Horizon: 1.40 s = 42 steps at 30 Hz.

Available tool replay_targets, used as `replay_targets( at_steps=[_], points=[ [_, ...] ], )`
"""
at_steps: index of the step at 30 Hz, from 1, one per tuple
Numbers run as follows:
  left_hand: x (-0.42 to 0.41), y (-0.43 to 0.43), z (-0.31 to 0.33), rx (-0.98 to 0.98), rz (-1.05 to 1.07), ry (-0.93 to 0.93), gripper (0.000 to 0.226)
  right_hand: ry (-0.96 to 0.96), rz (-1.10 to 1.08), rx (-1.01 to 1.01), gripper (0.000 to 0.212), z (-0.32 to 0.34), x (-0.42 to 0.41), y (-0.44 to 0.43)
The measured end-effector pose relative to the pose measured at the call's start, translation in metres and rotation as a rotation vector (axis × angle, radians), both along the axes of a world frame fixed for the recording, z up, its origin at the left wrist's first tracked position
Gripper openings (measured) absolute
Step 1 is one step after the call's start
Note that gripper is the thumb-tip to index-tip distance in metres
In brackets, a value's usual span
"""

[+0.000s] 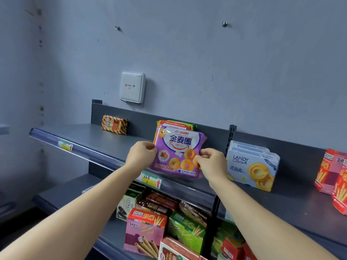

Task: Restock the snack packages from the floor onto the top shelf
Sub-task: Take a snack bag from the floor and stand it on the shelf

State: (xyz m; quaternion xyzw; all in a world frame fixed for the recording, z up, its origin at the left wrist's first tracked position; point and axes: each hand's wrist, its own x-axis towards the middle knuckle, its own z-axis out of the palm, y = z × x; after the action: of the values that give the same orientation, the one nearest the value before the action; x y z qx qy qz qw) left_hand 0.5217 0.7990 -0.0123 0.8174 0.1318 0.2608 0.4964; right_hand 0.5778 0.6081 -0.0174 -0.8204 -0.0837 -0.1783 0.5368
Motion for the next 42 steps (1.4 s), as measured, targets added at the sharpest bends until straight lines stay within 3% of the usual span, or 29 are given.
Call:
replay_targets(
  at_steps=[8, 17, 21, 25, 29, 38, 42],
  points=[
    [0.062, 0.046, -0.005, 0.031, -0.107, 0.053, 0.011, 0.027, -0.11, -0.055, 0.016, -0.006, 0.038, 0.04],
    [0.103, 0.08, -0.01, 0.102, -0.292, 0.106, 0.027, 0.031, -0.245, -0.112, 0.013, -0.009, 0.047, 0.075],
    [0.106, 0.08, -0.012, 0.22, -0.317, 0.122, 0.032, 0.02, -0.296, -0.179, 0.01, -0.01, 0.04, 0.081],
    [0.097, 0.071, -0.01, 0.38, -0.246, 0.025, 0.046, 0.033, -0.346, -0.235, 0.028, -0.013, 0.027, 0.077],
    [0.079, 0.047, 0.001, 0.532, -0.25, -0.16, 0.061, 0.044, -0.403, -0.287, 0.028, -0.009, 0.003, 0.056],
    [0.03, -0.072, 0.014, 0.783, -0.635, -0.277, 0.039, 0.075, -0.67, -0.501, 0.026, 0.005, -0.101, -0.056],
    [-0.017, -0.146, 0.007, 0.879, -0.79, -0.256, 0.033, 0.181, -0.781, -0.616, 0.033, 0.001, -0.178, -0.123]
  ],
)
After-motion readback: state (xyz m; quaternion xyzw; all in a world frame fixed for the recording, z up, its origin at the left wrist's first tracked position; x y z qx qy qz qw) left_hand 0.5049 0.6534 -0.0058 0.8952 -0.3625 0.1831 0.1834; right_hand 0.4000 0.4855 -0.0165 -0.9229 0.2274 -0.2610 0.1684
